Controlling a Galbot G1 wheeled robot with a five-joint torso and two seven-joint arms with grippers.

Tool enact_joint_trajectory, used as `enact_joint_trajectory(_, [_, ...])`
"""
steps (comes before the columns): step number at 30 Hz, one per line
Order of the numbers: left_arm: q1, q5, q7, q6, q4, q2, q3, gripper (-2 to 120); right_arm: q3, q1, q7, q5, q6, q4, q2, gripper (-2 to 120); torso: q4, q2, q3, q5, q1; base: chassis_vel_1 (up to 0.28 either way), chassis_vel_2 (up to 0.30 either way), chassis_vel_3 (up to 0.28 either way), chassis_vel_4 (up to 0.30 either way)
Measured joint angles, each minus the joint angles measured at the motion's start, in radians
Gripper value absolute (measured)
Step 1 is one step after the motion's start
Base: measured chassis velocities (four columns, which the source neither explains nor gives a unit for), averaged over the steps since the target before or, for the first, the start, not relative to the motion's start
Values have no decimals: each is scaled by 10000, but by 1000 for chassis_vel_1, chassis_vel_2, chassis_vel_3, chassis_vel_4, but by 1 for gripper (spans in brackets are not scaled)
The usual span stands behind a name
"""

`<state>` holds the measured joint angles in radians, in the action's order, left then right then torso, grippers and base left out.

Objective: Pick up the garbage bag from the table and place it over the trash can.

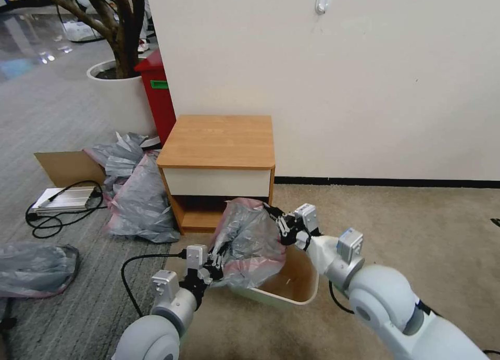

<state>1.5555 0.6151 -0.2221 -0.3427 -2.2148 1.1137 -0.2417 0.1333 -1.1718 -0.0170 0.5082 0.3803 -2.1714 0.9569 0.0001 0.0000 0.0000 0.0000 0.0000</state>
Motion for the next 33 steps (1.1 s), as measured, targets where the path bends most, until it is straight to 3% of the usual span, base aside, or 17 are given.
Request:
enact_joint_trajectory(8, [158,59,62,40,-155,69,-148,9,245,659,-41,367,1551,360,-600,0,0,0,0,1,0,0,0,0,0])
enact_joint_trajectory(14, [70,717,80,51,-167,204,-444,9,774,699,-722,592,2573,554,-1087,0,0,0,0,2,0,0,0,0,0])
enact_joint_trajectory(22, [-55,1305,56,24,-70,248,-719,9,1512,392,-1301,936,3262,365,-1387,0,-1,0,0,0,0,0,0,0,0])
enact_joint_trajectory(29, [-139,1515,21,8,52,288,-720,9,1872,366,-1264,1554,3299,213,-1420,0,0,0,0,0,0,0,0,0,0])
enact_joint_trajectory(32, [-298,1652,-54,-6,352,338,-717,9,2344,150,-788,2327,3299,-173,-1414,18,0,0,0,1,0,0,0,0,0])
enact_joint_trajectory(33, [-298,1652,-54,-6,352,338,-717,9,2344,150,-788,2327,3299,-173,-1414,18,0,0,0,1,0,0,0,0,0])
